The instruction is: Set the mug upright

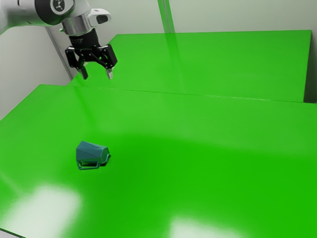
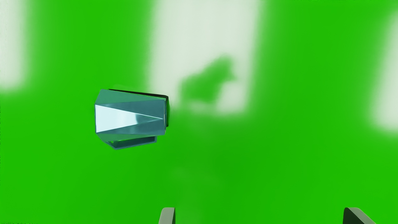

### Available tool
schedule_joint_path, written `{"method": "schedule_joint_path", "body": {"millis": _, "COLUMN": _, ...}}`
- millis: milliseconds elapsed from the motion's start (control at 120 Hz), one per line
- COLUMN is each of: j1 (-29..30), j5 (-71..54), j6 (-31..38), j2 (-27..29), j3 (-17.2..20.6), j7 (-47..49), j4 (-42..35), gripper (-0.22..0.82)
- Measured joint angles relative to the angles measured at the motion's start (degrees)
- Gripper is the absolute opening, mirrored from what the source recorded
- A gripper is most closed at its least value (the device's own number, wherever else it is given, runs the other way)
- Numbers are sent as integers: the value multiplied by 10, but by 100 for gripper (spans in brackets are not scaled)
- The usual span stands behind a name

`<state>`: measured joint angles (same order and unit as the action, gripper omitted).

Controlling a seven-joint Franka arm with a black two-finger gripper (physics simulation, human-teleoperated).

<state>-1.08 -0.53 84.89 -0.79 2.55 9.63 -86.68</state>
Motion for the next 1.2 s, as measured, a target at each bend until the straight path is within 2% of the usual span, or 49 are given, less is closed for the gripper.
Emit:
{"method": "schedule_joint_path", "body": {"millis": 433, "j1": 39, "j5": 3, "j6": 8, "j2": 6, "j3": -7, "j7": -8, "j4": -15, "gripper": 58}}
{"method": "schedule_joint_path", "body": {"millis": 675, "j1": 75, "j5": 46, "j6": 80, "j2": 34, "j3": -20, "j7": -56, "j4": -99, "gripper": 58}}
{"method": "schedule_joint_path", "body": {"millis": 900, "j1": 182, "j5": 95, "j6": 153, "j2": 45, "j3": -30, "j7": -114, "j4": -160, "gripper": 58}}
{"method": "schedule_joint_path", "body": {"millis": 1200, "j1": 226, "j5": 223, "j6": 265, "j2": 57, "j3": -43, "j7": -236, "j4": -275, "gripper": 58}}
